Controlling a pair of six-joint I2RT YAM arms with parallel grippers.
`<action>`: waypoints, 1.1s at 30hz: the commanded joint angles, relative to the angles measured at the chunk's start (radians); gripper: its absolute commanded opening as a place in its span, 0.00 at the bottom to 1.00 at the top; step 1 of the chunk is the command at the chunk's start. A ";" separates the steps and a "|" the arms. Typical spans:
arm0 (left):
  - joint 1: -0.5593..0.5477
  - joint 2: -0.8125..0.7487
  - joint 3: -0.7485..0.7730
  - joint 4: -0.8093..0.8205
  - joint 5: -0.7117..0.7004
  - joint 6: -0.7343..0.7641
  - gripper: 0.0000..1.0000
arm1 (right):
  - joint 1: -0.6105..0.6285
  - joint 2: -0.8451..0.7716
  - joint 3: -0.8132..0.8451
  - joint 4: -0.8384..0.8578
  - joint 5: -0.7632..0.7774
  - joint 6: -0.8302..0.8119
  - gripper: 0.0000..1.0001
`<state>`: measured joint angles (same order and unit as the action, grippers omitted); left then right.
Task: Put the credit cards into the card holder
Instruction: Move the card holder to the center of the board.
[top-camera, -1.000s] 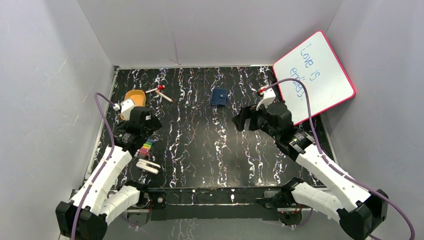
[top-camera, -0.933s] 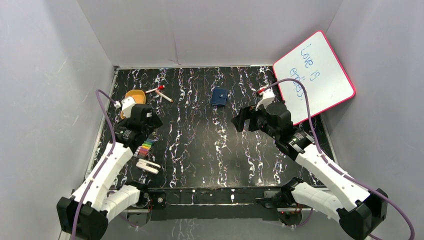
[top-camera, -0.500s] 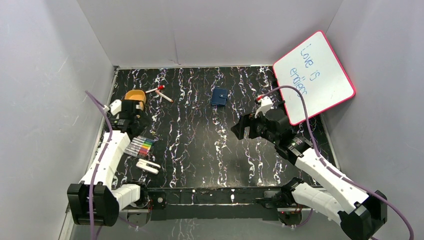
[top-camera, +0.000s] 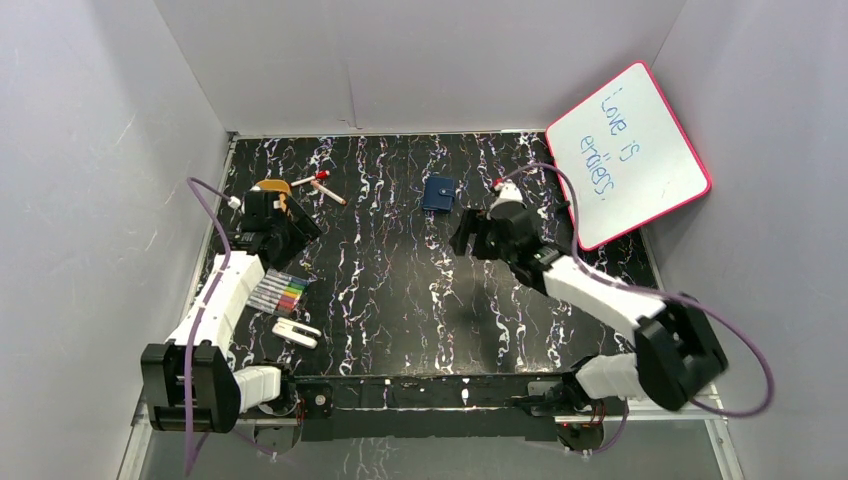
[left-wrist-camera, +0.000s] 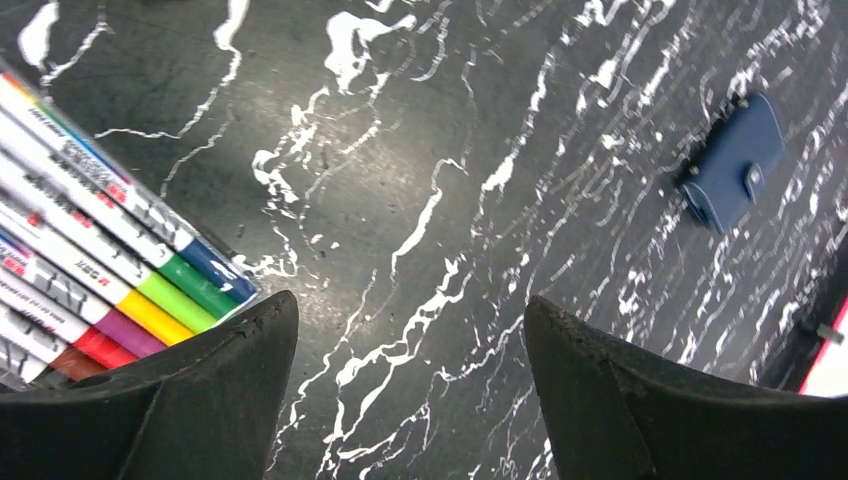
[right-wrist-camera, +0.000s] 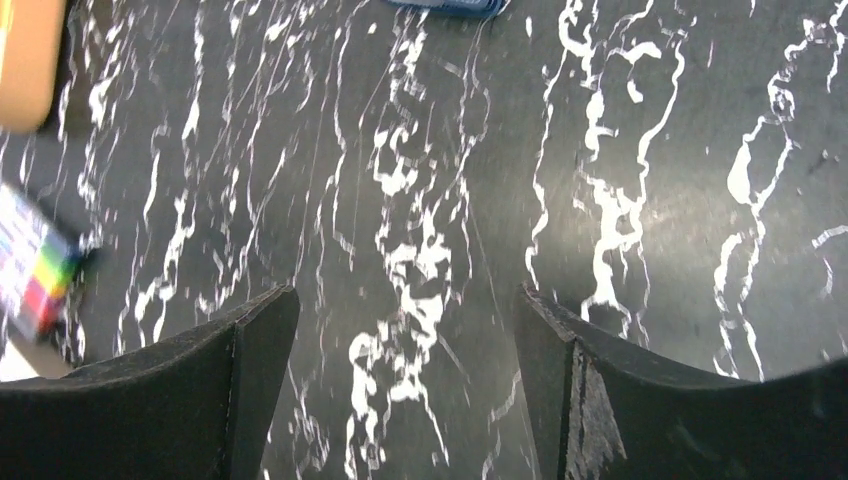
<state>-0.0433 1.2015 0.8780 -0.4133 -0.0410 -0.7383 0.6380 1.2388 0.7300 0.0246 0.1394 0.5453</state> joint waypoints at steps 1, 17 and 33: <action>-0.007 -0.081 -0.019 0.012 0.093 0.072 0.80 | -0.045 0.179 0.178 0.134 0.073 0.092 0.84; -0.097 -0.247 -0.134 0.005 0.027 0.124 0.80 | -0.172 0.686 0.563 0.127 0.004 0.202 0.63; -0.098 -0.235 -0.137 0.019 0.033 0.122 0.80 | -0.193 0.834 0.626 0.149 -0.095 0.236 0.51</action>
<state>-0.1398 0.9764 0.7467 -0.3969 -0.0036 -0.6277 0.4454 2.0529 1.3239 0.1341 0.0711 0.7586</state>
